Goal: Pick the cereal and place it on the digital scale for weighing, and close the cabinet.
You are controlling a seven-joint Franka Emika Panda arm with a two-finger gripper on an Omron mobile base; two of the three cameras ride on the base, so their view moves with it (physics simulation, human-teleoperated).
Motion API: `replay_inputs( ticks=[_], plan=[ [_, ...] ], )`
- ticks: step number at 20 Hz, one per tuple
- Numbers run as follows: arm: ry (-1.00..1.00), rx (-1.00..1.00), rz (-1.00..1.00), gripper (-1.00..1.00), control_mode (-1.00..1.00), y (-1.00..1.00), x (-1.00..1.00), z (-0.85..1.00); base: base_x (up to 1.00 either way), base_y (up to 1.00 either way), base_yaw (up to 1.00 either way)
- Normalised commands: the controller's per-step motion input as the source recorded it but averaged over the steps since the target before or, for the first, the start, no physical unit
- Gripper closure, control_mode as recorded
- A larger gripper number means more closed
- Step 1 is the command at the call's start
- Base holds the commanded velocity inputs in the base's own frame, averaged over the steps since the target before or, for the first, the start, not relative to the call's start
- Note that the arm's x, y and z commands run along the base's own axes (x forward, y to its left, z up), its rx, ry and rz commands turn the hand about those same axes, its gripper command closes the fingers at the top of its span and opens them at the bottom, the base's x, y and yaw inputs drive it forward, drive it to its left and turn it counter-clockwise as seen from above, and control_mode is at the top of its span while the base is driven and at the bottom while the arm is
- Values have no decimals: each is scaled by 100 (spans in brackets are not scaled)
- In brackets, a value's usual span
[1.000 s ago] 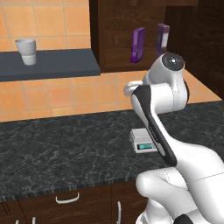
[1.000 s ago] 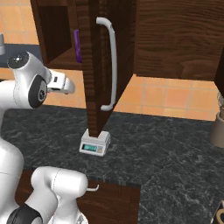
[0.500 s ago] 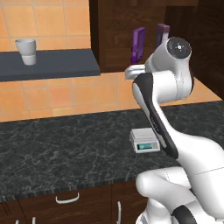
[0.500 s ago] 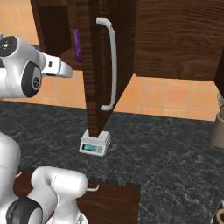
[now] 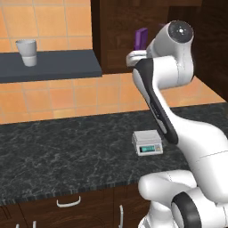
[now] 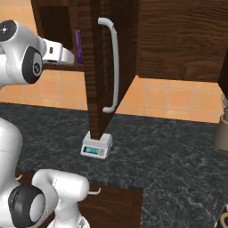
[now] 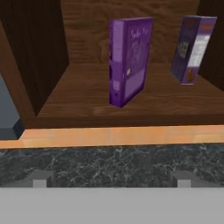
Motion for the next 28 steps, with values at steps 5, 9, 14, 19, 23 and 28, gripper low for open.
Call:
replay_inputs(
  ticks=[5, 9, 14, 19, 23, 28],
  plan=[
    [-1, 0, -6, -100, -100, -3, 23, 34, 0, 0, 0],
    [-5, -1, -2, -100, -100, 0, 34, 11, 0, 0, 0],
    [-7, -3, -8, -100, -100, 0, 42, 6, 0, 0, 0],
    [-2, 0, -7, -100, -100, 0, 45, 0, 0, 0, 0],
    [0, 0, -5, -100, -100, 0, 43, 0, 0, 0, 0],
    [1, 0, -2, -100, -100, -1, 33, 0, 0, 0, 0]
  ],
)
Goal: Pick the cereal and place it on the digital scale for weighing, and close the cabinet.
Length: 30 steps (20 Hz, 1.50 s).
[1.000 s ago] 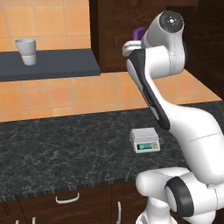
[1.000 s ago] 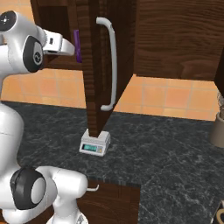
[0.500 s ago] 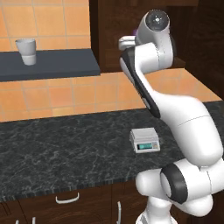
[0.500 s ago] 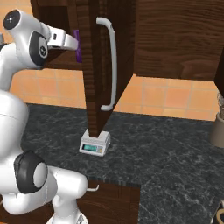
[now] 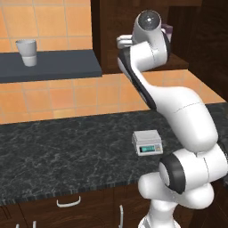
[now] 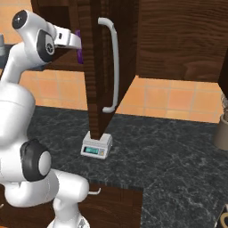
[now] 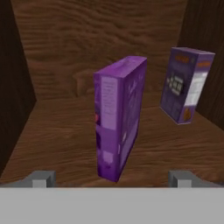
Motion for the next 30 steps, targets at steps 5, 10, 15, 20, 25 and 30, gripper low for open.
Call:
replay_inputs(
  ticks=[5, 10, 15, 20, 25, 30],
  plan=[
    [3, 0, -4, -100, -100, 0, 44, 0, 0, 0, 0],
    [0, 0, -4, -100, -100, -6, 31, 0, 0, 0, 0],
    [0, 0, -7, -100, -100, 0, 31, 0, 0, 0, 0],
    [0, 0, -7, -100, -100, 0, 29, 0, 0, 0, 0],
    [0, 0, -7, -100, -100, -5, 14, 0, 0, 0, 0],
    [0, 0, -5, -100, -100, -17, 11, 0, 0, 0, 0]
  ],
)
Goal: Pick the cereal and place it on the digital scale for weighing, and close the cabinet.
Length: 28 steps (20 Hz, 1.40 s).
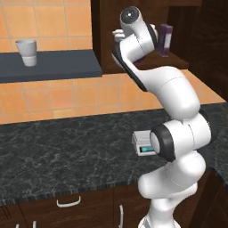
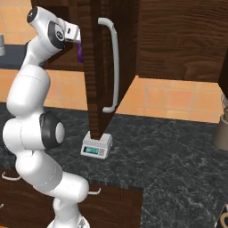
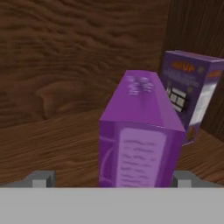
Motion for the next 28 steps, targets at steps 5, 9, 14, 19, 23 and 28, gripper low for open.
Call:
replay_inputs(
  ticks=[5, 9, 14, 19, 23, 28],
  plan=[
    [0, 0, -2, 100, -100, -6, 3, -13, 0, 0, 0],
    [-3, 0, 0, 100, -100, 0, 2, -22, 0, 0, 0],
    [-6, 0, 1, 100, -100, -1, 0, -17, 0, 0, 0],
    [-12, -3, 1, 100, -100, 14, -67, 1, 0, 0, 0],
    [-32, 0, 13, 100, -100, 9, -100, 22, 0, 0, 0],
    [-8, 0, 15, 100, -100, 4, -100, 0, 0, 0, 0]
  ],
)
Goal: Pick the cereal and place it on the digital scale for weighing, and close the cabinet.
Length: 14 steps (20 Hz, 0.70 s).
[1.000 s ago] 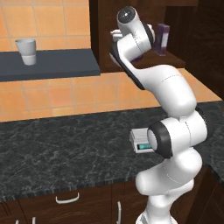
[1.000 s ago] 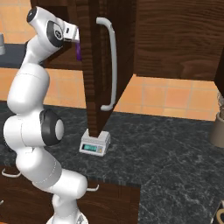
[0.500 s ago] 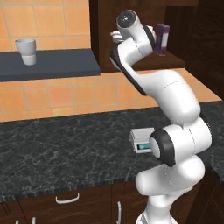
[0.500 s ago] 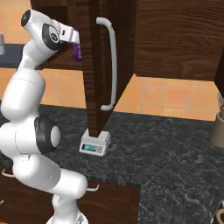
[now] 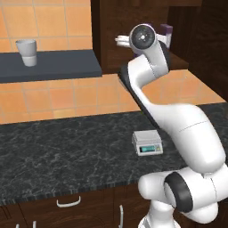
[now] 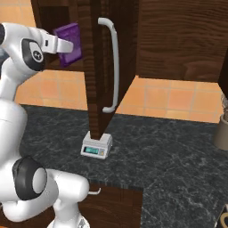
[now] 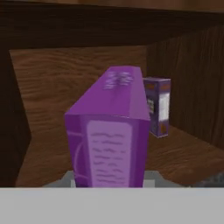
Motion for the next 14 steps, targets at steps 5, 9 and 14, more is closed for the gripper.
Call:
replay_inputs(
  ticks=[5, 9, 14],
  plan=[
    [-1, 11, 1, 100, -100, 23, -100, -3, 0, 0, 0],
    [0, 11, 0, 100, -100, 14, -100, -8, 0, 0, 0],
    [3, 2, 0, 100, -100, 7, -79, -18, 0, 0, 0]
  ],
)
